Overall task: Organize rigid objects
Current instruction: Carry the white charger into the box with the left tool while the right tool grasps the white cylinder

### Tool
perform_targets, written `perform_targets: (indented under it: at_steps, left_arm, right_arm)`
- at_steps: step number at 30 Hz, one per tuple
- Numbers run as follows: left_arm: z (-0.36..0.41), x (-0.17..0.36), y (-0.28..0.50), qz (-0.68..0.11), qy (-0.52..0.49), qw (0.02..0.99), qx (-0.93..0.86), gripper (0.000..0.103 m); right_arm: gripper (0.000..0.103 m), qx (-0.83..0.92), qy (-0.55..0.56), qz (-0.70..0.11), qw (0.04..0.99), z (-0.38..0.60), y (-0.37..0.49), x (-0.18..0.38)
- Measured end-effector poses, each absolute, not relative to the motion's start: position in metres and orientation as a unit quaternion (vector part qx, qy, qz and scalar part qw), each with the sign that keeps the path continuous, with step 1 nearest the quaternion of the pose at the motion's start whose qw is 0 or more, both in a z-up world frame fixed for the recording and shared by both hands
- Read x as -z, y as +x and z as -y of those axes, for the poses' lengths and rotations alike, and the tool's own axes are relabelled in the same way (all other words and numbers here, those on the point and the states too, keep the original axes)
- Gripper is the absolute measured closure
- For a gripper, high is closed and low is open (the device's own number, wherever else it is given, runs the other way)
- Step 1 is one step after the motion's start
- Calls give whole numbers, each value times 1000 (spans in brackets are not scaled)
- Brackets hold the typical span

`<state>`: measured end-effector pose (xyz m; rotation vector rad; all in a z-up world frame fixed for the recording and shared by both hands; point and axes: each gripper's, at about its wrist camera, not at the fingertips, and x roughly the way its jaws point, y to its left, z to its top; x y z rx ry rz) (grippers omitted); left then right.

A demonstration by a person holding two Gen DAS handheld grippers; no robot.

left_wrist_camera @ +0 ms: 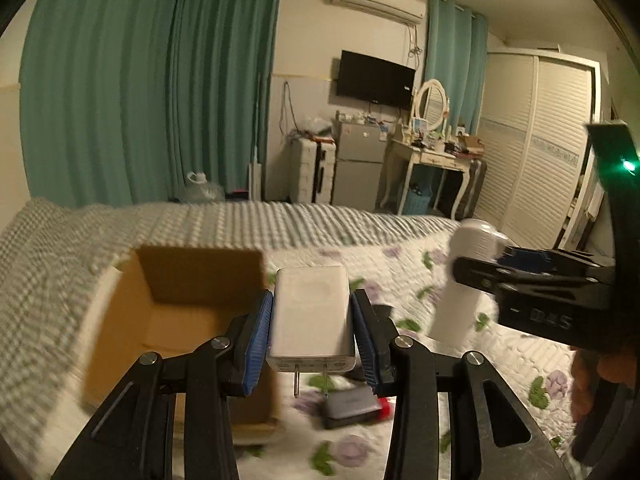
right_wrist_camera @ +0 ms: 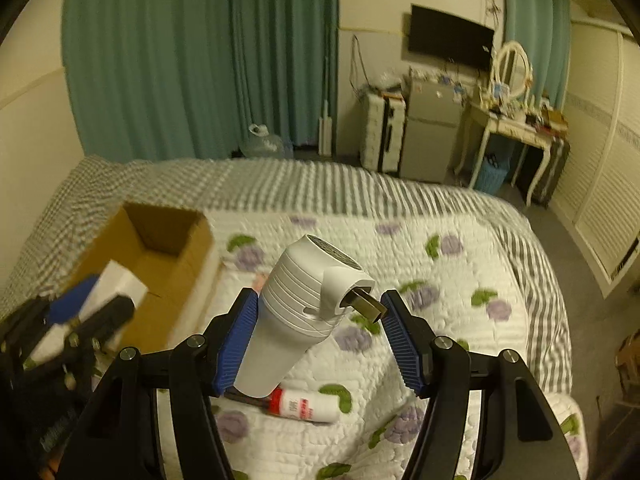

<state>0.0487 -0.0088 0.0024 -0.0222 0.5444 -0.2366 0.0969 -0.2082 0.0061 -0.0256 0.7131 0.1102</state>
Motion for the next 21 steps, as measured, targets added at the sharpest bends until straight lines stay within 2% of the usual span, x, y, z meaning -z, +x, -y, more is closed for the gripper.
perform_targets:
  at_steps: [4,9,16,21]
  left_arm:
    - [-36,-7,69,-266,4,961,80,63]
    - [-86,19,95,-297,-10,954,47,63]
    - [-99,71,114,-343,-21,937,64,63]
    - [-102,80,118,-352,-27,933,68,60]
  right_arm:
    - [39,-79,-30,-331,940,175,94,-31]
    - [39,-117,-37,-322,939,133,102,-37]
    - [40,-159,-61,-348,922,72,123,-8]
    - [40,-172,-65,-374,909,51,136,20]
